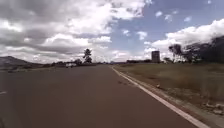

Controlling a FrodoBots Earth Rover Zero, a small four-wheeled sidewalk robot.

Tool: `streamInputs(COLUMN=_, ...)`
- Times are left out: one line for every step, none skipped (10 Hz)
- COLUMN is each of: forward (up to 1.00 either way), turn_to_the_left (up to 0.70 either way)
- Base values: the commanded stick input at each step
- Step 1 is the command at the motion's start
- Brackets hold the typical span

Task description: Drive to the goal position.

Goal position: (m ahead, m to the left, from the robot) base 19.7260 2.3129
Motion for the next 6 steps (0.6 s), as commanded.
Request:
streamInputs(forward=0.0, turn_to_the_left=0.0)
streamInputs(forward=0.0, turn_to_the_left=0.0)
streamInputs(forward=0.0, turn_to_the_left=0.0)
streamInputs(forward=0.0, turn_to_the_left=0.0)
streamInputs(forward=0.06, turn_to_the_left=0.0)
streamInputs(forward=0.43, turn_to_the_left=0.0)
